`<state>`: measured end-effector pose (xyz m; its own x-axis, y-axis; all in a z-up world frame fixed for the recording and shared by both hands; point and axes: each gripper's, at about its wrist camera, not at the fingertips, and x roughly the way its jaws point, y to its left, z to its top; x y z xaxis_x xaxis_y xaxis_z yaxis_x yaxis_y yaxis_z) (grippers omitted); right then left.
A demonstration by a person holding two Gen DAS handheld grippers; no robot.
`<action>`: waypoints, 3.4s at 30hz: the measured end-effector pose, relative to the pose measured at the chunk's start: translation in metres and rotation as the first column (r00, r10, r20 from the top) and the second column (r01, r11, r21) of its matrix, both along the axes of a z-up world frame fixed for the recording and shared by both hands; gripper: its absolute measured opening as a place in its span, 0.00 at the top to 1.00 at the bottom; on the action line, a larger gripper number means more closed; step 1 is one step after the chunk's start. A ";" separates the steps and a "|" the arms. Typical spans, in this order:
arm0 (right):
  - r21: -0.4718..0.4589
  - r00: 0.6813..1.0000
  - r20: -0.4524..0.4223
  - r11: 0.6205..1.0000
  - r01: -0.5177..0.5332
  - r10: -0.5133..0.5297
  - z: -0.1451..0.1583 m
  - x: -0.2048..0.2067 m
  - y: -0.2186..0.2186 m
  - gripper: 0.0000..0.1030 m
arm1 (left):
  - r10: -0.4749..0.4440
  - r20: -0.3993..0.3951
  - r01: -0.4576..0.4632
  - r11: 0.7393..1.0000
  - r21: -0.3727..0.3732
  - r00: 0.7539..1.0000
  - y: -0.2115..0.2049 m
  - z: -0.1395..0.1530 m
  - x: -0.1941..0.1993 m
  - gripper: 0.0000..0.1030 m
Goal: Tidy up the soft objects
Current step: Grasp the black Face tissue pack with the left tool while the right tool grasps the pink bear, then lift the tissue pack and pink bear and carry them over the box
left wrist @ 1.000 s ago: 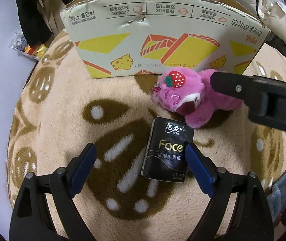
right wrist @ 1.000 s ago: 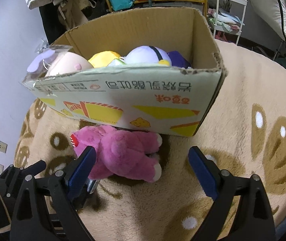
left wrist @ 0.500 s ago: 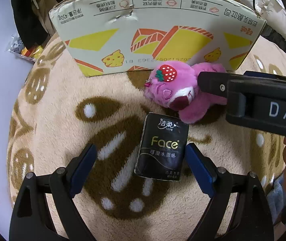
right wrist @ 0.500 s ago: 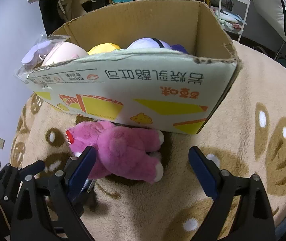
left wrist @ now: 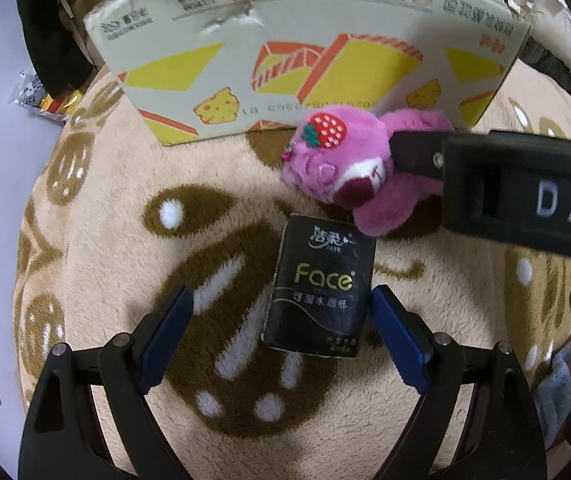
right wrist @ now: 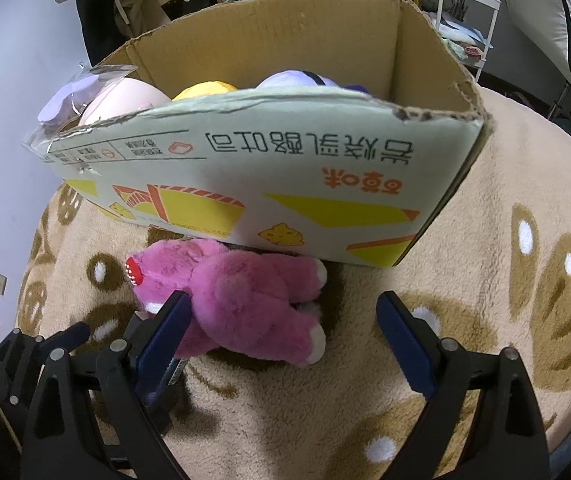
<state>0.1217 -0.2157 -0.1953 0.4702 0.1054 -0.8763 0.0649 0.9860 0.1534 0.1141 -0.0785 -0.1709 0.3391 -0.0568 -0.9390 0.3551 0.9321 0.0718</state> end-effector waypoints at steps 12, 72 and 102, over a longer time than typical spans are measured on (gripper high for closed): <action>0.003 1.000 -0.019 1.000 -0.021 0.021 -0.009 0.007 0.006 0.05 | 0.020 -0.029 -0.020 1.000 0.009 0.999 0.001 -0.007 0.003 0.14; 0.076 0.993 -0.059 0.992 -0.102 0.107 -0.012 0.008 0.011 0.42 | 0.158 0.014 -0.153 0.972 -0.179 0.987 0.027 -0.006 0.033 0.25; 0.030 0.993 -0.026 0.993 -0.118 0.119 0.001 -0.011 0.020 0.63 | 0.162 0.147 -0.144 0.982 -0.125 0.976 0.028 0.026 -0.002 0.32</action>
<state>0.1108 -0.1960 -0.1942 0.4287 0.1836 -0.8846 -0.0475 0.9824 0.1808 0.1122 -0.0506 -0.1453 0.4931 -0.0954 -0.8647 0.2005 0.9797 0.0063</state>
